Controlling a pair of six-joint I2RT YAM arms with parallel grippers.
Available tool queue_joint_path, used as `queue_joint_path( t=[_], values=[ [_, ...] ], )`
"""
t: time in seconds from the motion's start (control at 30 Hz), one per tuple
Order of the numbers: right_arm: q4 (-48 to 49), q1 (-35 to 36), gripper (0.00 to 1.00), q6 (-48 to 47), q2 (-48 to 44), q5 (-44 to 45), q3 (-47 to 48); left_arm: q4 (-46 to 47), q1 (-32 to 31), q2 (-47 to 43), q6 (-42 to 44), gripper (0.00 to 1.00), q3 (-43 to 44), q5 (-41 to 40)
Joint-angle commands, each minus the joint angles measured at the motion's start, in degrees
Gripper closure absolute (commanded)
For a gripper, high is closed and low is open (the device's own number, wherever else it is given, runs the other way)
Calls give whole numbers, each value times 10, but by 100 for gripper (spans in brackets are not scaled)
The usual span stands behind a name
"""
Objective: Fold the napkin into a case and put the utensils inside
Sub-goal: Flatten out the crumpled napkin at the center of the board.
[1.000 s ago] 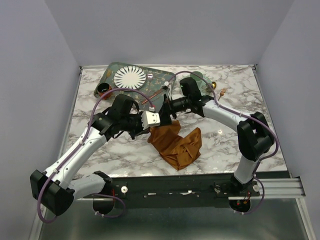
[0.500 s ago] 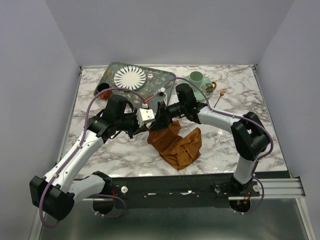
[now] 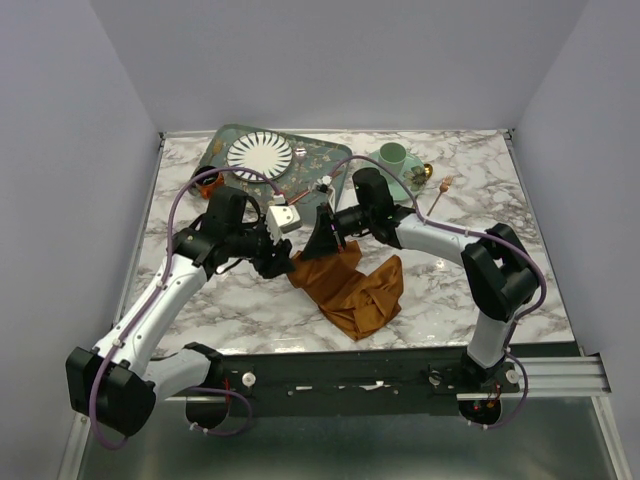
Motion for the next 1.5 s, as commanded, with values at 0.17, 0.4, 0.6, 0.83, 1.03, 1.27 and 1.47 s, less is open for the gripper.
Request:
queue_joint_path(
  t=[0.17, 0.4, 0.6, 0.83, 1.03, 1.27, 1.47],
  values=[
    [36, 4, 99, 16, -20, -5, -14, 25, 12, 17, -47, 42, -5, 64],
    [62, 5, 99, 39, -35, 15, -23, 18, 12, 49, -69, 50, -10, 42],
    [30, -1, 96, 46, -65, 37, -27, 12, 14, 53, -64, 100, 40, 40],
    [-263, -77, 39, -104, -31, 181, 62, -122, 3, 61, 95, 100, 110, 58],
    [-371, -76, 36, -202, 17, 330, 121, -137, -45, 29, 154, 100, 48, 22],
    [-454, -69, 32, -255, 120, 356, 181, -132, -85, 9, 162, 100, 6, -20],
    [-455, -64, 14, -268, 141, 377, 173, -134, -85, 3, 169, 100, -4, -29]
  ],
)
